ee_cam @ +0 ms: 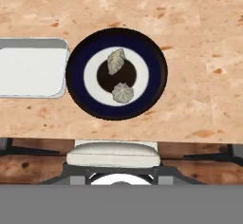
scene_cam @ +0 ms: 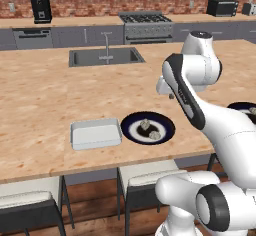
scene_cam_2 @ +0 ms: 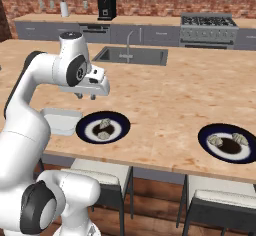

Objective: Place two dumplings into each of the tupperware containers and then place the containers in the fridge.

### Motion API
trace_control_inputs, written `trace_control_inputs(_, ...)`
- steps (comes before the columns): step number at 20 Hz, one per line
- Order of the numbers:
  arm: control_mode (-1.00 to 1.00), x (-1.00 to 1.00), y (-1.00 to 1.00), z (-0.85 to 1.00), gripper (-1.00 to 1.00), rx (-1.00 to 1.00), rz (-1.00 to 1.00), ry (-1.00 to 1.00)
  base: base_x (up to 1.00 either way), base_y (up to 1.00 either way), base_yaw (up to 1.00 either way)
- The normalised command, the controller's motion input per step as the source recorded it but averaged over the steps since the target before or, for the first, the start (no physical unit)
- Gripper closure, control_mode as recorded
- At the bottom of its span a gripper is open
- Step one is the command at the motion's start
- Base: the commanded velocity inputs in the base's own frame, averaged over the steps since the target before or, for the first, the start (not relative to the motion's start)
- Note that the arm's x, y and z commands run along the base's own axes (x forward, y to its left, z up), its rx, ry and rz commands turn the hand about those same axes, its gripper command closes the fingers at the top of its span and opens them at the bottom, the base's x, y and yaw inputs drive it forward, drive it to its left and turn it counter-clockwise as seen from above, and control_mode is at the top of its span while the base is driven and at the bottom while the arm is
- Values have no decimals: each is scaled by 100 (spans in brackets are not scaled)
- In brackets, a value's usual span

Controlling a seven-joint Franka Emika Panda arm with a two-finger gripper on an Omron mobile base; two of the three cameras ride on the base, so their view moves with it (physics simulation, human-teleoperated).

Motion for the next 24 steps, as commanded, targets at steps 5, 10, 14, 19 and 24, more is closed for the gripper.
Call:
trace_control_inputs(5,-100,-2,0,-31,-100,0,0,0,0,0,0)
trace_control_inputs(10,-100,0,0,-55,-100,0,0,5,0,0,0)
trace_control_inputs(14,-100,2,0,-48,-100,0,0,5,0,0,0)
trace_control_inputs(19,-100,37,0,-49,-100,0,0,0,0,0,0)
trace_control_inputs(24,-100,58,0,-50,-100,0,1,4,0,0,0)
